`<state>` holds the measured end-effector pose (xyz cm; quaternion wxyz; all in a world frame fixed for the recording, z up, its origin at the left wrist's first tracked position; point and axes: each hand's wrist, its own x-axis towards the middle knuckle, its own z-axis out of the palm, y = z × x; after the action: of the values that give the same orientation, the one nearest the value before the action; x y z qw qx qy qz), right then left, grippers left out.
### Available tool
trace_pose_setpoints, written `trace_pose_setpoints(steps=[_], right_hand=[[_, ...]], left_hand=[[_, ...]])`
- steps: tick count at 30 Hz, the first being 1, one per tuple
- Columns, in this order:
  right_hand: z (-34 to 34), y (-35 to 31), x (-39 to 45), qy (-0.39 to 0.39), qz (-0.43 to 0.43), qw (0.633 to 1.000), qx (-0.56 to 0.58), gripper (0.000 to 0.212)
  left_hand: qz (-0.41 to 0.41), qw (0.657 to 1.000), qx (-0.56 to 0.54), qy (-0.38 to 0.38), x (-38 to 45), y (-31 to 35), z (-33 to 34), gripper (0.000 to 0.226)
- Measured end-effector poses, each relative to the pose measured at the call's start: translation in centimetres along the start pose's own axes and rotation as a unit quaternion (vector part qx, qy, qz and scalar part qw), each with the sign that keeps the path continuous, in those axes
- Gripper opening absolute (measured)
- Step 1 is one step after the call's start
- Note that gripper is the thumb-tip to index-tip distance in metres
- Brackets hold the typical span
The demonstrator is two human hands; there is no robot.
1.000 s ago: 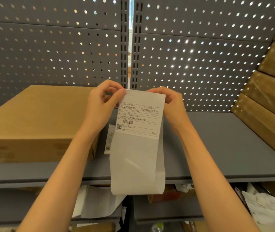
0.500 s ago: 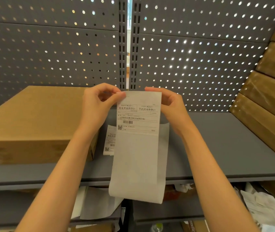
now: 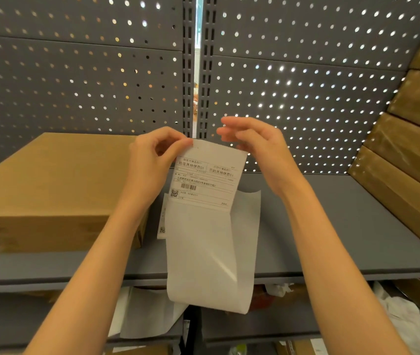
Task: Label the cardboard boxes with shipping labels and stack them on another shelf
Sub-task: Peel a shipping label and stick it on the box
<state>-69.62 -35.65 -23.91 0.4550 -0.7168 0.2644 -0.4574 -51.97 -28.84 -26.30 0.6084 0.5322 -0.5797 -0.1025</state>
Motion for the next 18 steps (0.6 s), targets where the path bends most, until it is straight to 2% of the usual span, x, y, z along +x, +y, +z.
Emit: trace_pose_setpoints(steps=[3, 6, 18], right_hand=[[0.7, -0.7, 0.3, -0.055, 0.004, 0.998, -0.027, 0.022], [1.2, -0.6, 0.7, -0.088, 0.001, 0.990, -0.107, 0.022], [2.2, -0.1, 1.2, -0.082, -0.013, 0.983, -0.163, 0.016]], left_hand=[[0.007, 1.000, -0.002, 0.007, -0.1, 0.1, 0.0, 0.005], [0.004, 1.000, -0.007, 0.013, -0.1, 0.1, -0.2, 0.002], [0.014, 0.999, 0.031, 0.010, 0.0, -0.1, -0.6, 0.003]])
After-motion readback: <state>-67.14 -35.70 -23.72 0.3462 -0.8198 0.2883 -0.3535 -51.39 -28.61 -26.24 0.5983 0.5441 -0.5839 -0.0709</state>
